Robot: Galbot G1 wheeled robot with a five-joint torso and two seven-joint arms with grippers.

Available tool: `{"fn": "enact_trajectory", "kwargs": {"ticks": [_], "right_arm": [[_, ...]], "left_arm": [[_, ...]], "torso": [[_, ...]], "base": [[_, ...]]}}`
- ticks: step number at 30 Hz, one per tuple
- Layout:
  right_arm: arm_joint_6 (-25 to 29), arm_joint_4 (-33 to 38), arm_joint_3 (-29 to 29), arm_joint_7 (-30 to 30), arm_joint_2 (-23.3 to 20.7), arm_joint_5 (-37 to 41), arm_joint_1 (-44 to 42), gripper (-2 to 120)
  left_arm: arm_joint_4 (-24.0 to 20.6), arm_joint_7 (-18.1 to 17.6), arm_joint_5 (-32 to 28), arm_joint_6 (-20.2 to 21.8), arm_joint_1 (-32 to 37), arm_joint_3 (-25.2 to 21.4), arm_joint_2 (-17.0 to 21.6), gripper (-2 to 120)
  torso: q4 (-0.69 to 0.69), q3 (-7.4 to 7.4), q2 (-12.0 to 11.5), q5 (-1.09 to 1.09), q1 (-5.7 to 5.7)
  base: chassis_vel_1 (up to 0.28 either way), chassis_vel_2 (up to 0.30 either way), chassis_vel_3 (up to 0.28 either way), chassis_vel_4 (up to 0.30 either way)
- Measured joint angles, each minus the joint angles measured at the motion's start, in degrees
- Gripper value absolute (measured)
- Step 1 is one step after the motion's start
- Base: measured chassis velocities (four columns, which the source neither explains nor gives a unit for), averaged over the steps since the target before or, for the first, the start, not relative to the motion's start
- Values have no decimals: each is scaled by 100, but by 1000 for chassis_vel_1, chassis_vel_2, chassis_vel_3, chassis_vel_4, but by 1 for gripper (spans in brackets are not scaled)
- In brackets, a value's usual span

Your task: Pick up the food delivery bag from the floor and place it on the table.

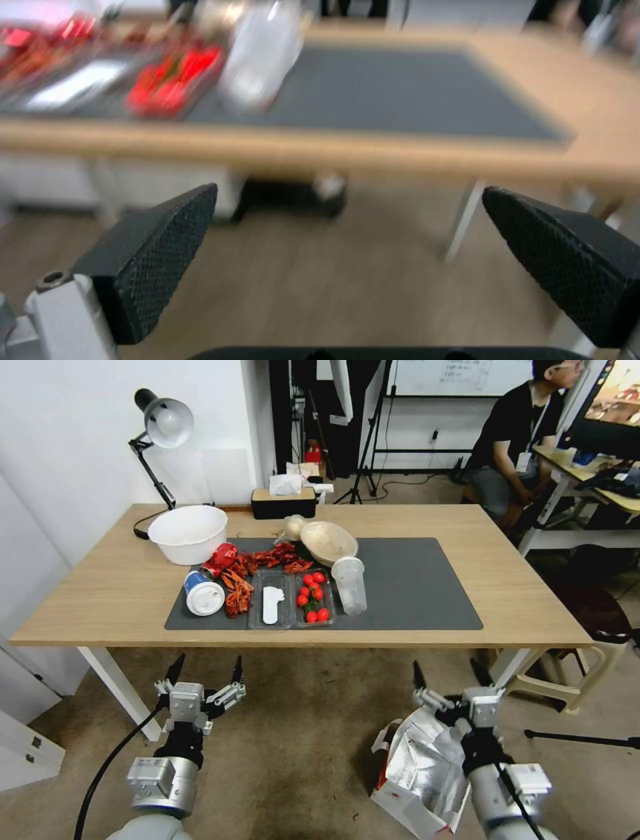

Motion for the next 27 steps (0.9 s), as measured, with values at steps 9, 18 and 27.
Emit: {"fn": "enact_trajectory", "kwargs": {"ticks": [9, 18, 27], "right_arm": [[1, 61, -45, -109, 72, 96, -104, 100], [56, 61, -32, -51, 63, 123, -71, 100], [94, 51, -33, -20, 65, 114, -58, 100]], "left_arm": [[-551, -995, -1283, 1020, 317, 411, 390, 100], [-433, -1254, -1599, 362, 410, 490, 424, 100], [-432, -1341, -1676, 311, 425, 493, 415, 100]], "torso": [[5, 0, 0, 5, 0], [5, 0, 0, 4, 0], [5, -4, -11, 4, -3]], "base": [[0, 0, 0, 0], [0, 0, 0, 0], [0, 0, 0, 0]]}}
